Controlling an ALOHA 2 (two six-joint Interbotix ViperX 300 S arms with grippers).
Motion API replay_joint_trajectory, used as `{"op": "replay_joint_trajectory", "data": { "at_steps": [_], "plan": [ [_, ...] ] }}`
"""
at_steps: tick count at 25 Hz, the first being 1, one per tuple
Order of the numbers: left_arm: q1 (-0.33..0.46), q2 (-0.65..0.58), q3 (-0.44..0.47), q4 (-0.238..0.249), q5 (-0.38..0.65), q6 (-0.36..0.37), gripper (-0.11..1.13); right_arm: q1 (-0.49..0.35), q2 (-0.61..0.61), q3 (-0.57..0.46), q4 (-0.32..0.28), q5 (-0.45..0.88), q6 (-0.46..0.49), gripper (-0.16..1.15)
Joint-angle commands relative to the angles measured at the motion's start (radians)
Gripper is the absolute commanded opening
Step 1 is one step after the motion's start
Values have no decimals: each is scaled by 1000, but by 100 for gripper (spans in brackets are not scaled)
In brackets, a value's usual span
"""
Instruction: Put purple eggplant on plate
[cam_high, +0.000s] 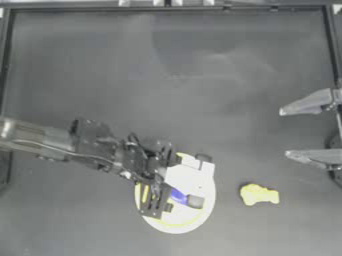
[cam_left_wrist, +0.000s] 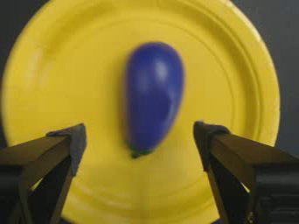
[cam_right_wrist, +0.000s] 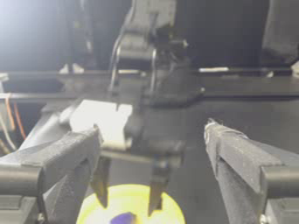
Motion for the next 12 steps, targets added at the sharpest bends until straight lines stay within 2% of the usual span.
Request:
{"op": "replay_joint_trajectory", "data": {
  "at_steps": [1, 12],
  "plan": [
    [12, -130, -8, 31, 21, -3, 99, 0, 3, -11, 3, -5, -2, 100],
    [34, -282, 69, 48, 15, -12, 98, 2, 3, -11, 3, -3, -2, 100]
  ]
}}
